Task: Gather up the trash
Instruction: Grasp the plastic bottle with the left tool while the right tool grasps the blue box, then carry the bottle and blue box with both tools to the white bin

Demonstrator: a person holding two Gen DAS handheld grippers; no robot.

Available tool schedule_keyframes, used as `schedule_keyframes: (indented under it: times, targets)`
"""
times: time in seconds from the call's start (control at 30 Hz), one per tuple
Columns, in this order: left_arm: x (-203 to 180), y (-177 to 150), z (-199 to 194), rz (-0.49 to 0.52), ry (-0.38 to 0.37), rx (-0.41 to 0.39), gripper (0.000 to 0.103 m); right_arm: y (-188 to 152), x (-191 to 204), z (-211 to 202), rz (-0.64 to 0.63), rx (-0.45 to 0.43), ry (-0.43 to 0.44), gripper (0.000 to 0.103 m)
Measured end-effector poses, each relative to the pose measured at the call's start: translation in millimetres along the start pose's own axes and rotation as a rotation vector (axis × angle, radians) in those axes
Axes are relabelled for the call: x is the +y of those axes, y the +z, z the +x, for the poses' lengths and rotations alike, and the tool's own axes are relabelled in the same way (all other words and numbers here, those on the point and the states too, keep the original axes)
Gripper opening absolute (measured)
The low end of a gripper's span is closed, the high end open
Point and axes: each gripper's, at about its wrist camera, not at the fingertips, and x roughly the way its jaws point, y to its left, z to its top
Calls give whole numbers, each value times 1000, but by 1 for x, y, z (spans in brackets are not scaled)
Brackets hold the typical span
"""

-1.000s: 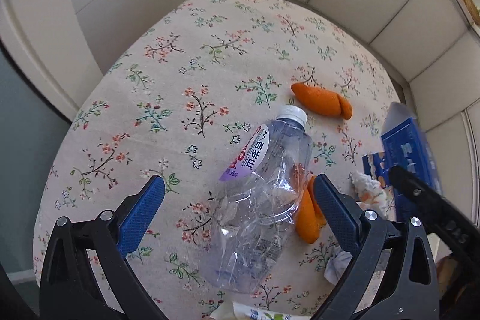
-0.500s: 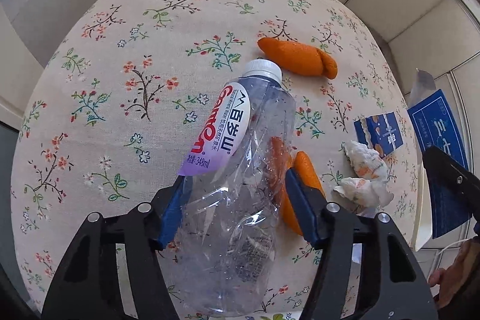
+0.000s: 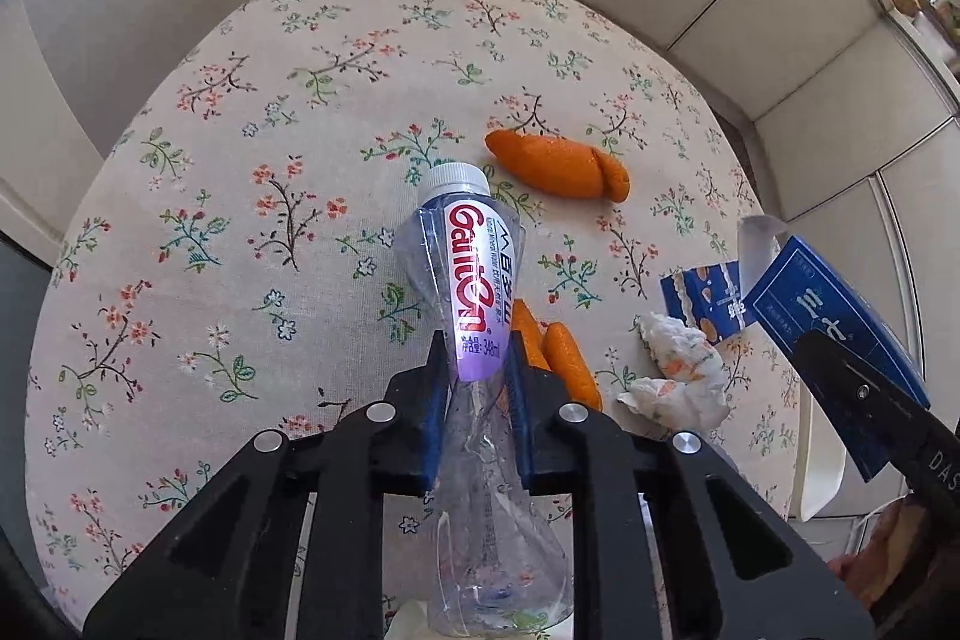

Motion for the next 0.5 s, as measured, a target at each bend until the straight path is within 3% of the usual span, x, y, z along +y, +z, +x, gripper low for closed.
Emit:
schedule_keyframes:
  times: [0.33, 0.5]
  targets:
    - [-25, 8, -52, 12, -5, -199, 18, 0, 0, -38, -8, -147, 38, 55]
    - [-42, 11, -79, 14, -52, -280, 18, -1, -9, -63, 9, -239, 32, 55]
